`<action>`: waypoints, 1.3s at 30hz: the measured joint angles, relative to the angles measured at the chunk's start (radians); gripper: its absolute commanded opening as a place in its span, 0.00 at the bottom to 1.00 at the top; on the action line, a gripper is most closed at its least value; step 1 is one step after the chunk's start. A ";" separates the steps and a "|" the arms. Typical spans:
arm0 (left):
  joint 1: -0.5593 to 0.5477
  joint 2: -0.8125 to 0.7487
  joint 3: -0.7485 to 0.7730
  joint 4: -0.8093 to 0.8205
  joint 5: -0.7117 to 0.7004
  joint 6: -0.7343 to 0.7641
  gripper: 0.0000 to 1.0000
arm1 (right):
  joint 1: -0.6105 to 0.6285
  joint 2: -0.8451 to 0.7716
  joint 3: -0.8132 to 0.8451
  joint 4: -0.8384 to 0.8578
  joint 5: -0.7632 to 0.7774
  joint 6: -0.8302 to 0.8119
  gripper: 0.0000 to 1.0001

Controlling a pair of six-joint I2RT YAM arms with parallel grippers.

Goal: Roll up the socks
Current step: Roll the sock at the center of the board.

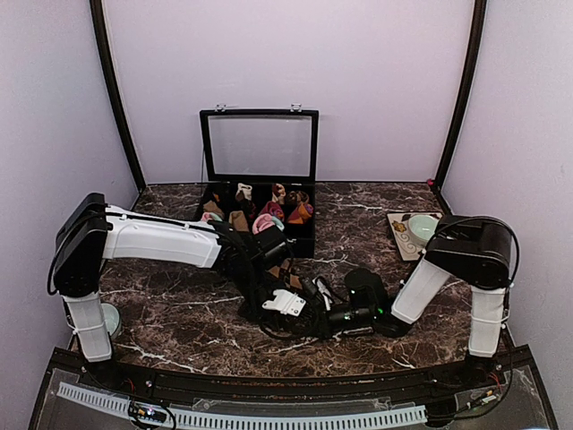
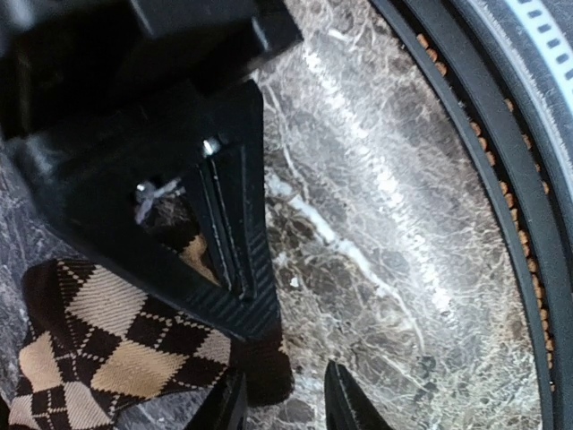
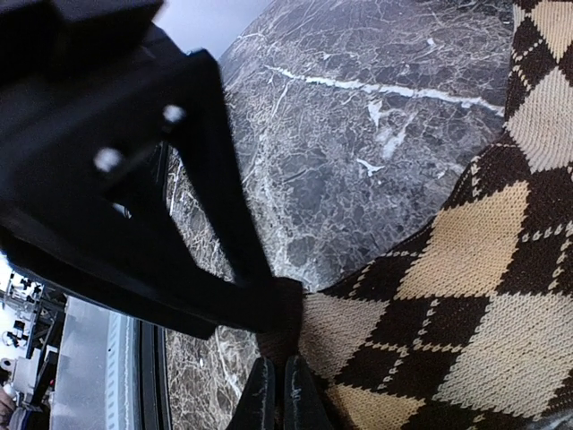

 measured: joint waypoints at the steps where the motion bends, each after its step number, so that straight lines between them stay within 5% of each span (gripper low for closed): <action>1: 0.000 0.010 0.000 0.005 -0.003 0.000 0.33 | -0.001 0.000 0.000 0.000 -0.002 0.004 0.00; 24: -0.007 0.027 -0.070 0.123 -0.048 -0.074 0.27 | -0.006 -0.023 0.044 -0.146 -0.019 -0.002 0.00; 29: -0.007 0.041 -0.082 0.146 -0.063 -0.096 0.01 | -0.006 -0.029 0.051 -0.176 -0.018 -0.009 0.00; 33: -0.007 0.043 -0.081 0.152 -0.065 -0.110 0.01 | -0.005 -0.035 0.059 -0.206 -0.018 -0.016 0.00; 36: -0.007 0.043 -0.080 0.151 -0.064 -0.118 0.21 | -0.005 -0.041 0.061 -0.225 -0.015 -0.020 0.00; 39: -0.009 0.043 -0.080 0.150 -0.061 -0.134 0.66 | -0.006 -0.046 0.065 -0.247 -0.013 -0.023 0.00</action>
